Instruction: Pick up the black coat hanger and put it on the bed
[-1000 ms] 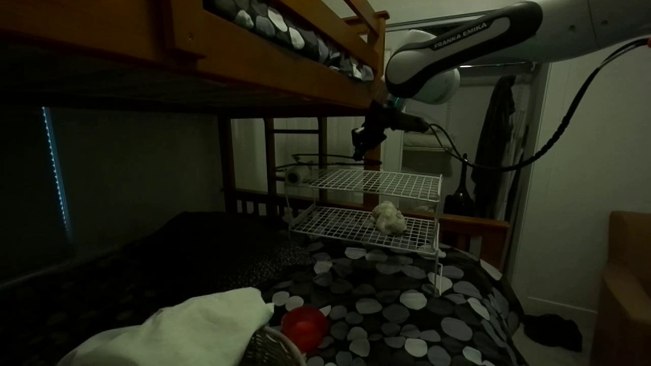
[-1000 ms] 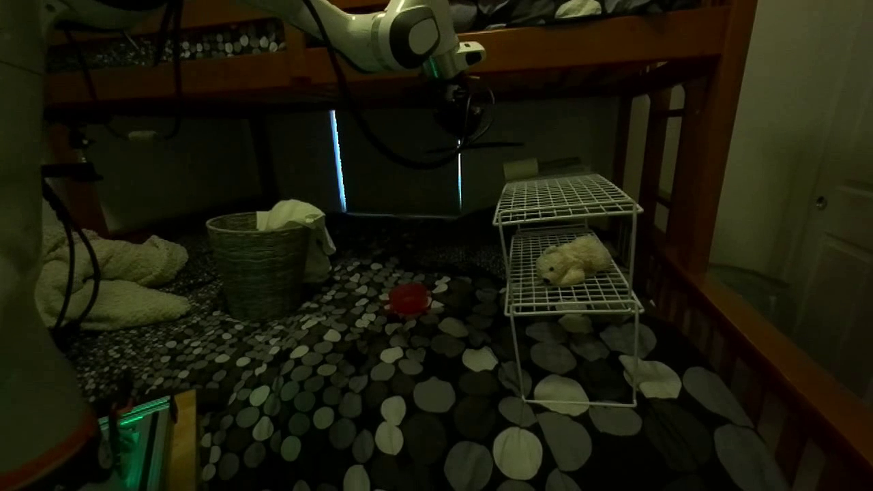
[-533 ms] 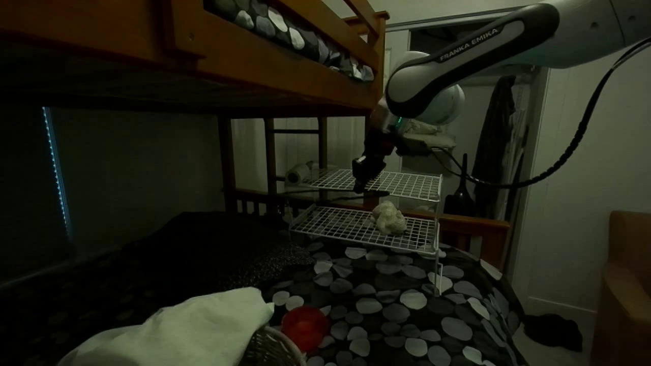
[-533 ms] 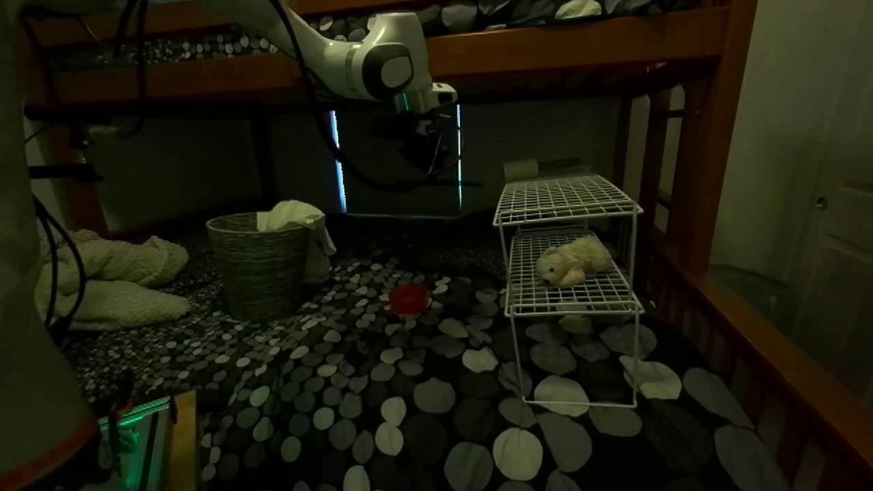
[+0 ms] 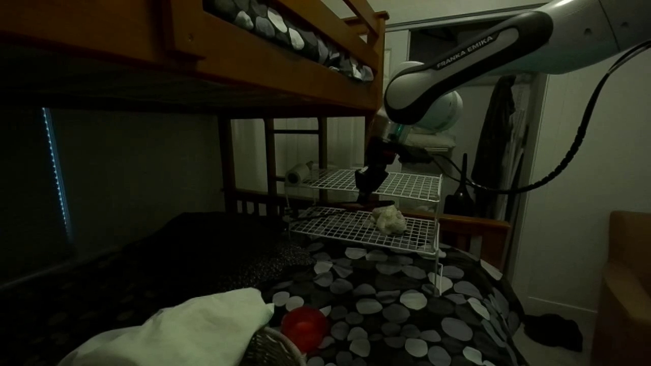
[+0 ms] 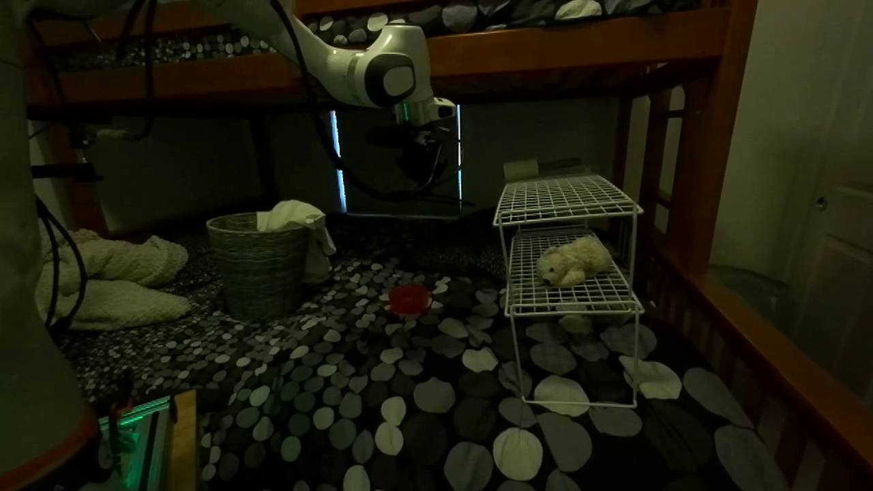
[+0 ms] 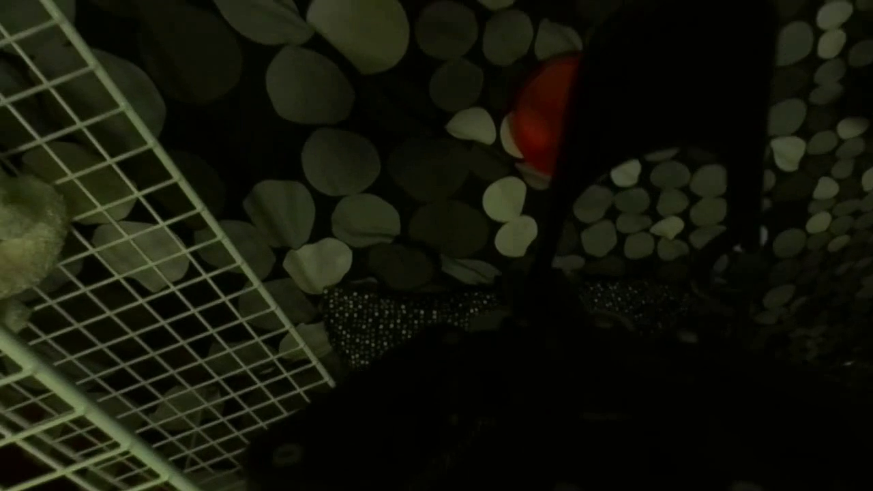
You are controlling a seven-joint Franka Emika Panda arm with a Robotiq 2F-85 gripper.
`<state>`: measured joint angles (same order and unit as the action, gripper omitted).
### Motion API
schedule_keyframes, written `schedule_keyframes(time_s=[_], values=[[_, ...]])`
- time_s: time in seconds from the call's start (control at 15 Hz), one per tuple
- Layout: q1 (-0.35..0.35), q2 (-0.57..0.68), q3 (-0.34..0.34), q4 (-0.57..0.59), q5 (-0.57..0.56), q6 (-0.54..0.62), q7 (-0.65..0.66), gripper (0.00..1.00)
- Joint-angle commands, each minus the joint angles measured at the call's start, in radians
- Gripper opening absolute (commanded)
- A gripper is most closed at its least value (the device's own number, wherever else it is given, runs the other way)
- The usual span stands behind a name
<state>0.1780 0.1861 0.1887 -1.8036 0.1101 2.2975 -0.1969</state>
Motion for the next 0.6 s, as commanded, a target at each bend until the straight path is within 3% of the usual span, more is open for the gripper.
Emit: schedule_keyframes(time_s=[0.0, 0.2, 0.53], values=[[0.022, 0.016, -0.002, -0.015, -0.126, -0.138, 0.027, 0.02], [0.039, 0.040, 0.005, -0.026, -0.185, -0.221, 0.022, 0.02], [0.070, 0.085, -0.001, -0.037, -0.274, -0.250, 0.067, 0.02]])
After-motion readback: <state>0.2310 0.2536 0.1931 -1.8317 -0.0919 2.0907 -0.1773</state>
